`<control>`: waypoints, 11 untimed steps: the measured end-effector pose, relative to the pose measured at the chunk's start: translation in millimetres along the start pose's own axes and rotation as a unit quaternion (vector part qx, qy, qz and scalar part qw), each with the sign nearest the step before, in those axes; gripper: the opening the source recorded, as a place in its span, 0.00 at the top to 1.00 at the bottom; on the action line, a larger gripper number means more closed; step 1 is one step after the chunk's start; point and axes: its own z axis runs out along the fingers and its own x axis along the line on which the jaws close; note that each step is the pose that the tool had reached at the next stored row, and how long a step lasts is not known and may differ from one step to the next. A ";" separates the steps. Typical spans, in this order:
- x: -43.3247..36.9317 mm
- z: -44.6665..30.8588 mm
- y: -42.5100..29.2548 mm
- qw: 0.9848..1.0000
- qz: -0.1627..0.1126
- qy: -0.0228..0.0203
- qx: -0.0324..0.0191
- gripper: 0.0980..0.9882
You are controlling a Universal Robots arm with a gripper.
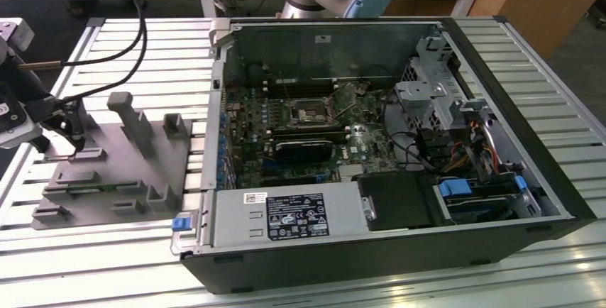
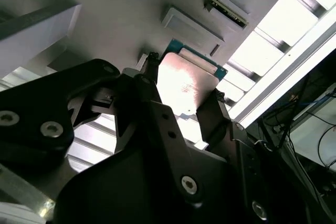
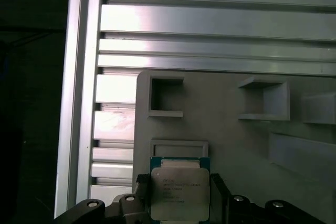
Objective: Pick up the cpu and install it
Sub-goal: 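Pick up the cpu and move it towards the insertion slot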
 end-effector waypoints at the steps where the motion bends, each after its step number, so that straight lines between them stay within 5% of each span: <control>1: 0.0 -0.8 0.1 1.000 0.000 0.000 0.000 0.50; 11: 0.0 -8.4 0.6 1.000 0.000 0.000 -0.001 0.50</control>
